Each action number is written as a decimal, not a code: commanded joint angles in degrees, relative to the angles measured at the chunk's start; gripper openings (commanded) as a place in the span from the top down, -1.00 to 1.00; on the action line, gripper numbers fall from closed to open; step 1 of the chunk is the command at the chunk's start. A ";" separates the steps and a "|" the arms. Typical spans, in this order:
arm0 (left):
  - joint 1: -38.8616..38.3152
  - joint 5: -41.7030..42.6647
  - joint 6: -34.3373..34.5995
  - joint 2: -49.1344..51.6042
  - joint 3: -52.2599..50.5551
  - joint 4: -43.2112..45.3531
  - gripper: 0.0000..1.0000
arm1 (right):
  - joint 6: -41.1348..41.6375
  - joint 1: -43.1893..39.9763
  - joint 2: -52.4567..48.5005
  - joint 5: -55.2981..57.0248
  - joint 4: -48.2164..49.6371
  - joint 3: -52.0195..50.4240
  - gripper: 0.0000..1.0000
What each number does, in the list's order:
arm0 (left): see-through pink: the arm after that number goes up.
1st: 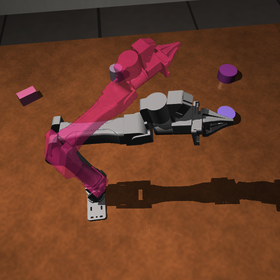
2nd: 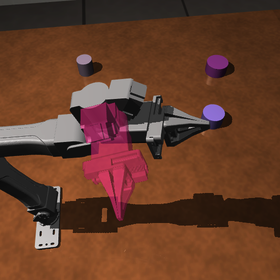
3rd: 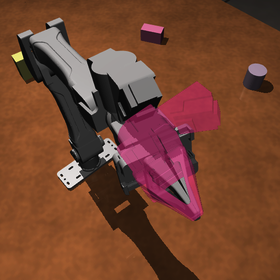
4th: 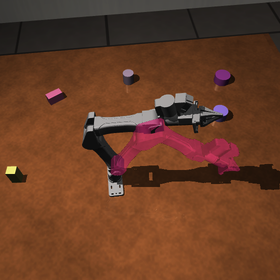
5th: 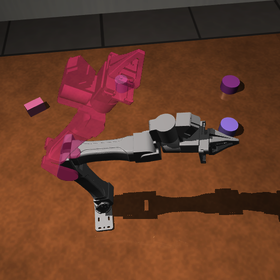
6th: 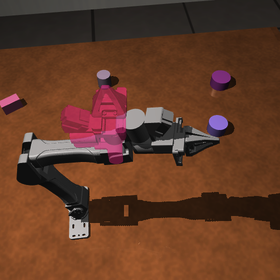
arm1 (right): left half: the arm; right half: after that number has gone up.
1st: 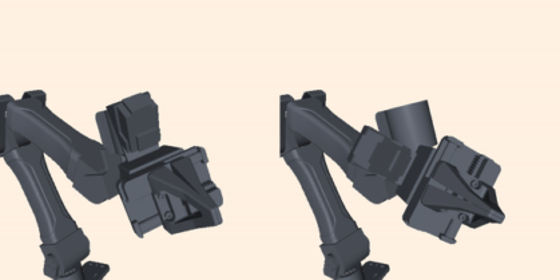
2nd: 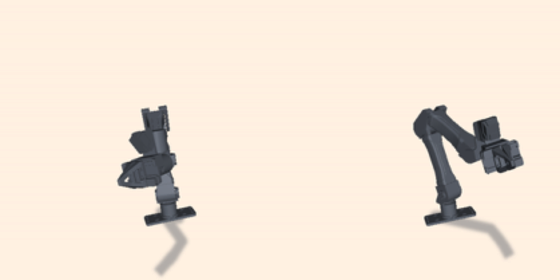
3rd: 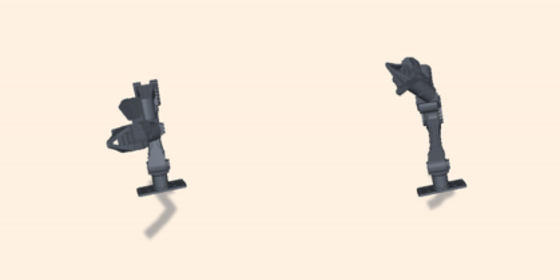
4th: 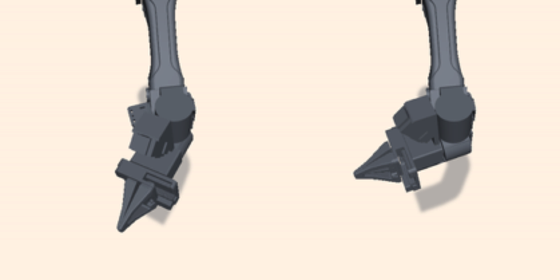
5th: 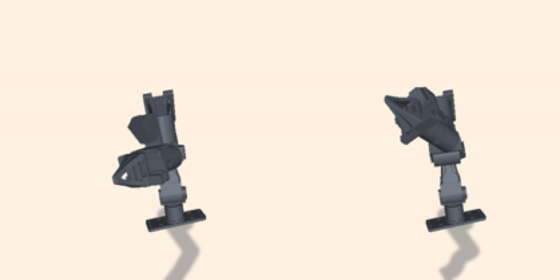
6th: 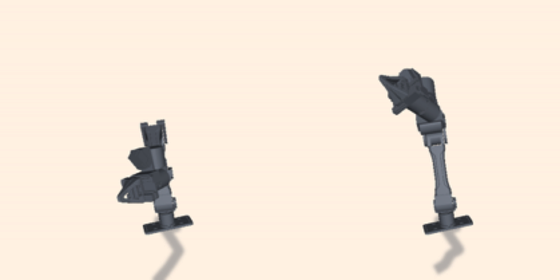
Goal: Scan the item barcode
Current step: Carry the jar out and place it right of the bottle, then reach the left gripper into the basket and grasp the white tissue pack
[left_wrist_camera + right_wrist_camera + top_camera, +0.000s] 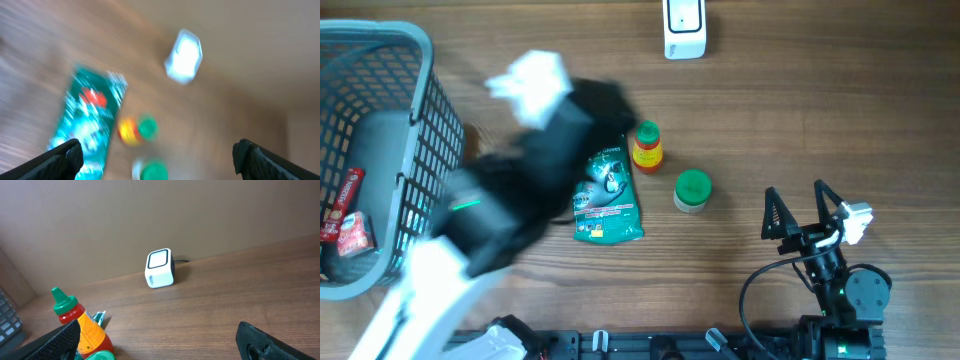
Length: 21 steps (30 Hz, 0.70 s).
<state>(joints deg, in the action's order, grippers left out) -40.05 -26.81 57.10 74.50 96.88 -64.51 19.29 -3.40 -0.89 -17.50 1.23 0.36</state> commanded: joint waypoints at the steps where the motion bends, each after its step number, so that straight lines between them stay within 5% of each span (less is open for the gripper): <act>1: 18.84 -4.35 -1.38 -10.45 -0.11 -0.15 -1.00 | 0.37 0.28 0.46 0.83 0.13 -0.07 -0.99; 8: 58.75 -1.97 -1.18 -17.46 -0.13 -1.84 -1.00 | 0.37 0.28 0.46 0.83 0.13 -0.07 -0.99; 14: 84.41 15.85 -1.18 -6.51 -0.13 -6.29 -1.00 | 0.37 0.28 0.46 0.83 0.13 -0.07 -0.99; 21: 94.14 32.85 -0.96 11.37 -0.13 -9.35 -1.00 | 0.37 0.28 0.46 0.83 0.13 -0.07 -0.99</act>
<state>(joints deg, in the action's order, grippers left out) 51.33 -5.67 56.42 79.35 96.95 -72.79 19.29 -3.40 -0.89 -17.47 1.23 0.36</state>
